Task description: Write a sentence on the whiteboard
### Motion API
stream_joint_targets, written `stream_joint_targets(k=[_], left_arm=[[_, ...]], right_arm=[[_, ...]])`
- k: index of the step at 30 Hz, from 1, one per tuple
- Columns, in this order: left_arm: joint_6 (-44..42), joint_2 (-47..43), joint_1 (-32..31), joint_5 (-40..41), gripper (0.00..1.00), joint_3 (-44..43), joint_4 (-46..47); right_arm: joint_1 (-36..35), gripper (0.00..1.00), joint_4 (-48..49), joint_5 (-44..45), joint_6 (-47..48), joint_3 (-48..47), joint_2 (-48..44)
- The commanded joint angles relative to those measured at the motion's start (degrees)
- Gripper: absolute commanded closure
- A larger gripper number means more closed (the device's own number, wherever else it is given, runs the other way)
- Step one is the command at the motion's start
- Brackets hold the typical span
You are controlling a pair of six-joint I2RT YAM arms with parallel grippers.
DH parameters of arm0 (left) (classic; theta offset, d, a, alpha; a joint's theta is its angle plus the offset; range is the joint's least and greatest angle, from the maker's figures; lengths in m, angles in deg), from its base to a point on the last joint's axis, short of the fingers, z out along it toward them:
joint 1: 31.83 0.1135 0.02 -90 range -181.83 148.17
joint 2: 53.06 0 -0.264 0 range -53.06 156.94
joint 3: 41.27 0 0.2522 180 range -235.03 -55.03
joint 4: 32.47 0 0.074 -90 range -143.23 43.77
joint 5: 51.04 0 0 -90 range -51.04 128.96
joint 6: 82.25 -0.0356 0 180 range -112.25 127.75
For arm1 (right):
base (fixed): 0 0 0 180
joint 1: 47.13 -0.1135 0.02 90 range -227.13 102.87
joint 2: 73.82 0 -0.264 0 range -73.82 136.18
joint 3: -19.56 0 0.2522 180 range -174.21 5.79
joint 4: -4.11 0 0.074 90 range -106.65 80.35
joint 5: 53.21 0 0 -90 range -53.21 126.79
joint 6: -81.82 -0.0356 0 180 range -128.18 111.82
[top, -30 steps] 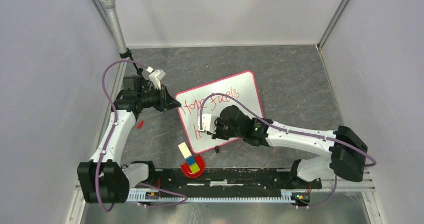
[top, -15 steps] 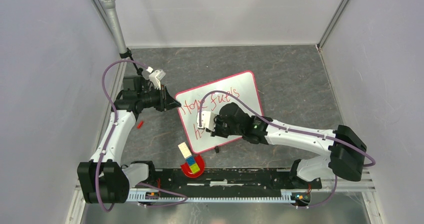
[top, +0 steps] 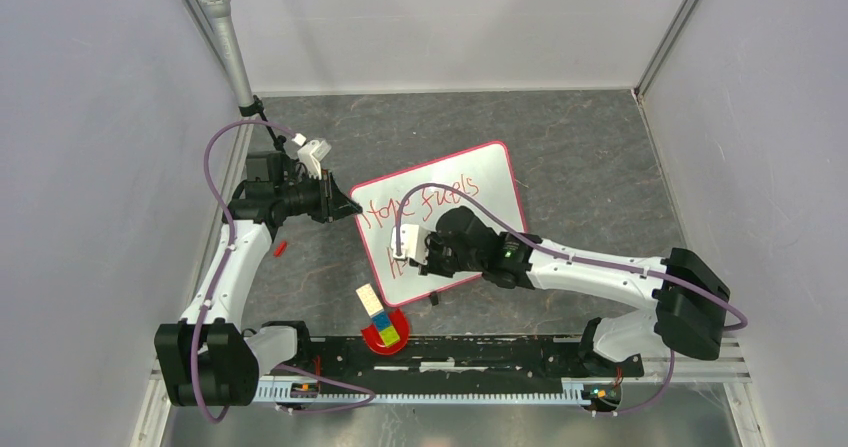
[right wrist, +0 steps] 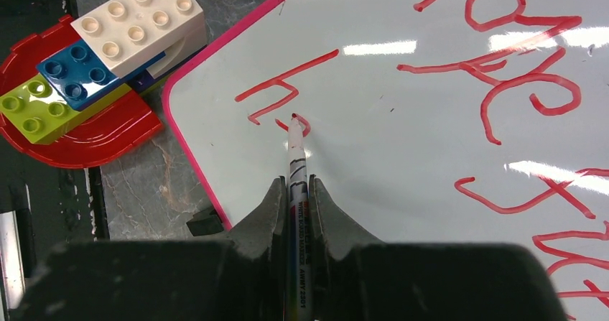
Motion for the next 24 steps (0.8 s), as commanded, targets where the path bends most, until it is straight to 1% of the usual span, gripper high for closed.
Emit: stream_joint_targets(k=[1,10,20,24], left_arm=[[-2.4,-1.0,-0.5,-0.8,0.98,0.9,-1.6],[-2.3,-0.7,-0.5,-0.7,0.97,0.7,-1.6],[-2.1,-0.9,-0.5,-0.7,0.97,0.8,-1.6],[-2.1,-1.0,-0.5,-0.7,0.98,0.7,-1.6]], right_arm=[[-0.3,1.0,1.4,0.7,-0.2,1.6,0.2],[-0.4,1.0,1.3,0.7,-0.5,5.5,-2.4],[0.0,1.0,-0.9,2.3,0.1,3.3,-4.1],[0.1,1.0,-2.3,-0.7,0.5,2.3,-5.7]])
